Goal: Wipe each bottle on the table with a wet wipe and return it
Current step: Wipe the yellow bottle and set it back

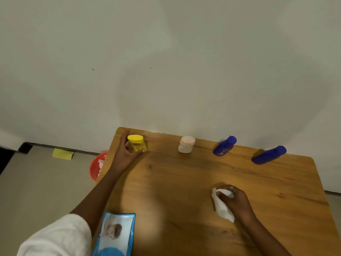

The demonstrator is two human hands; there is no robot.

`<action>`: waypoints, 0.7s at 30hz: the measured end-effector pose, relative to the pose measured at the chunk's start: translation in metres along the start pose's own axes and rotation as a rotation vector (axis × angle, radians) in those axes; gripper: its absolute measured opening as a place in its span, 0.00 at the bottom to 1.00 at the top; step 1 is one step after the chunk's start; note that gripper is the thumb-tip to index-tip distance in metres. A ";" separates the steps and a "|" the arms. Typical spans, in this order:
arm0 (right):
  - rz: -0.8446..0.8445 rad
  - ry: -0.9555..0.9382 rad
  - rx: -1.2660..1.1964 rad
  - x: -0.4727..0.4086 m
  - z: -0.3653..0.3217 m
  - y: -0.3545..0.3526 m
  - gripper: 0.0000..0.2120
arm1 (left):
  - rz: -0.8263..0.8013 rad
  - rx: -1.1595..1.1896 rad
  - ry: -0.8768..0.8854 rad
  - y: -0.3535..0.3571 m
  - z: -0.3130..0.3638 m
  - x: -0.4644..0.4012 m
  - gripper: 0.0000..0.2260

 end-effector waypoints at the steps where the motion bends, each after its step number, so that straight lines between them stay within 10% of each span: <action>1: 0.025 0.025 -0.044 0.006 0.000 -0.002 0.02 | -0.018 0.005 0.019 0.002 0.004 -0.003 0.34; 8: 0.172 0.221 -0.421 0.055 -0.021 -0.022 0.10 | -0.019 0.240 -0.041 0.015 0.025 0.028 0.05; 13: 0.271 0.257 -0.827 0.100 -0.078 -0.056 0.17 | -0.422 0.880 -0.356 0.038 0.062 0.108 0.12; 19: 0.363 0.061 -0.748 0.175 -0.128 -0.100 0.41 | -0.602 0.874 -0.282 0.037 0.099 0.189 0.12; 21: 0.341 0.038 -0.741 0.192 -0.143 -0.097 0.25 | -0.584 0.804 -0.270 0.041 0.102 0.208 0.17</action>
Point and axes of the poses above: each hand's wrist, its own x-axis away from the middle knuckle, its own y-axis out of the palm, z = x × y, the point moved 3 cm from there along -x, towards the middle knuckle, and after that the axes turned 15 degrees about -y, right-handed, at the moved point
